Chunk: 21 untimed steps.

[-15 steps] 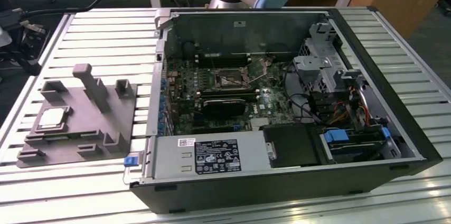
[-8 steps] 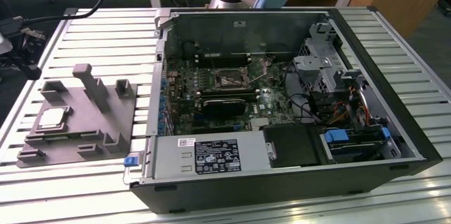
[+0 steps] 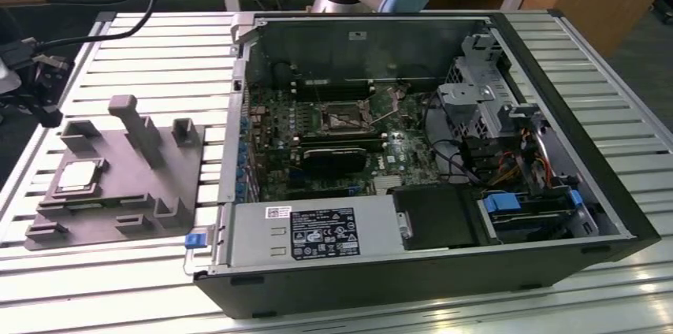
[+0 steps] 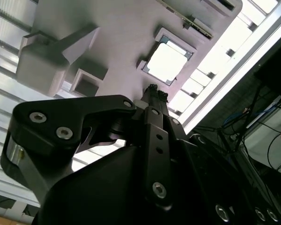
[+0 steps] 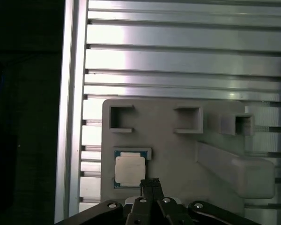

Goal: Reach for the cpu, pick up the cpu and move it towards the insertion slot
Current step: 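Pick up the cpu and move it towards the insertion slot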

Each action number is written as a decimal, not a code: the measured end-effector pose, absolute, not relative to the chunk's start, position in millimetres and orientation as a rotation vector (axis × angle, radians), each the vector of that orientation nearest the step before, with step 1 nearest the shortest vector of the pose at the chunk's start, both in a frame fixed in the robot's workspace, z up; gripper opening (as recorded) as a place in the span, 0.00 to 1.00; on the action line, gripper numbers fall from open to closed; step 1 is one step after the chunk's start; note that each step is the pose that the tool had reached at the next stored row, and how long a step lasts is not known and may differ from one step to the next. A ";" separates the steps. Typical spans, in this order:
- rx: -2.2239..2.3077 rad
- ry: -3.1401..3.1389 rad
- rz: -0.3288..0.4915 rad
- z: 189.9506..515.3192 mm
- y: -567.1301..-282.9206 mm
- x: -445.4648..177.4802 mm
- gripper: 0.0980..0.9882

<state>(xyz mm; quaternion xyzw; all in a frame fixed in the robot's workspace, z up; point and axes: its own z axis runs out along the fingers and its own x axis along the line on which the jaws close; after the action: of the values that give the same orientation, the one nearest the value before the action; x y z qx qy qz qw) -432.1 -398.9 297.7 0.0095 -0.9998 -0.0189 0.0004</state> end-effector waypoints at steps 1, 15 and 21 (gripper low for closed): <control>0.030 -3.140 -0.059 296.3 -399.3 -432.7 0.01; 0.030 -3.140 -0.059 279.3 -405.4 -439.9 0.01; 0.030 -3.140 -0.060 270.9 -409.9 -443.0 0.01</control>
<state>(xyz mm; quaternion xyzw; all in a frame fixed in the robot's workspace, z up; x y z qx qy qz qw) -443.0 -409.9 270.9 0.0096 -0.9998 -0.0190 0.0003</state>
